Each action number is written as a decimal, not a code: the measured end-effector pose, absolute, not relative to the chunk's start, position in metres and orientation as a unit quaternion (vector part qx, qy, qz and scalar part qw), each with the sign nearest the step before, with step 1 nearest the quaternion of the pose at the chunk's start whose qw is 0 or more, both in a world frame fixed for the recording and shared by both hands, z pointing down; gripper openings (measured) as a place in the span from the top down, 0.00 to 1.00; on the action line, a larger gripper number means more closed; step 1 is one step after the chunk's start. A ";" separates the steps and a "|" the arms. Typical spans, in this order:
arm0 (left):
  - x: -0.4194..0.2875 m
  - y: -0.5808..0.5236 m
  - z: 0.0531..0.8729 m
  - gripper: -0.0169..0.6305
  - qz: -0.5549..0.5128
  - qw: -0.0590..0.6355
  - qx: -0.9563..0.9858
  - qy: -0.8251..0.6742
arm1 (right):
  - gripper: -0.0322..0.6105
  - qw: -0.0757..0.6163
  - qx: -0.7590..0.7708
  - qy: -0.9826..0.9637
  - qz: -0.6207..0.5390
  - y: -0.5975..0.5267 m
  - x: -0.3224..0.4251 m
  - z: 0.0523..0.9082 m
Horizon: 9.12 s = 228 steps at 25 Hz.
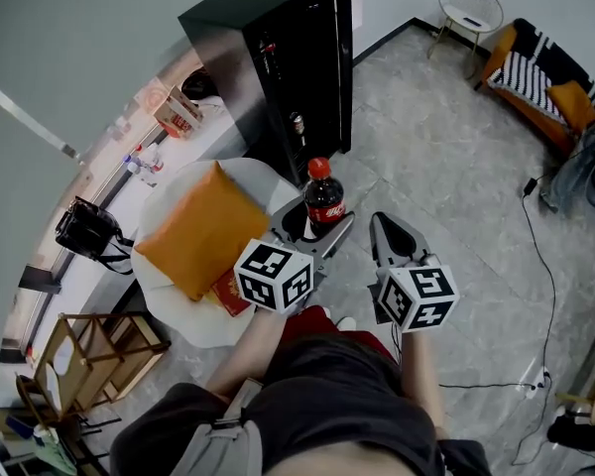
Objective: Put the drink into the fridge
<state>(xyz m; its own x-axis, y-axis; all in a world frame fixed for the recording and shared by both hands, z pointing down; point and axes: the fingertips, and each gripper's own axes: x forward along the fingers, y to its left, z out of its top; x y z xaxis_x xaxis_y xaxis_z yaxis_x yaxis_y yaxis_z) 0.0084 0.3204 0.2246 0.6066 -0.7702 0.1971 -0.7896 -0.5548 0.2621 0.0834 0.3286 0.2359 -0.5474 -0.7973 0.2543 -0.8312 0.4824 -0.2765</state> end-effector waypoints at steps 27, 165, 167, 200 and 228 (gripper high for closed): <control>0.053 0.288 0.225 0.49 0.020 0.168 0.876 -0.451 | 0.92 0.040 0.474 -0.857 0.197 0.308 0.127 0.248; -0.220 -0.406 0.534 0.49 0.050 0.142 0.646 -0.748 | 0.92 0.187 0.269 -0.926 0.185 -0.337 -0.128 0.561; -0.222 -0.411 0.535 0.49 0.057 0.140 0.644 -0.750 | 0.92 0.189 0.269 -0.926 0.186 -0.336 -0.128 0.563; -0.212 -0.398 0.541 0.49 0.121 0.126 0.635 -0.752 | 0.92 0.215 0.274 -0.915 0.205 -0.322 -0.114 0.582; -0.201 -0.358 0.542 0.47 0.103 0.135 0.643 -0.747 | 0.92 0.211 0.293 -0.909 0.209 -0.310 -0.096 0.574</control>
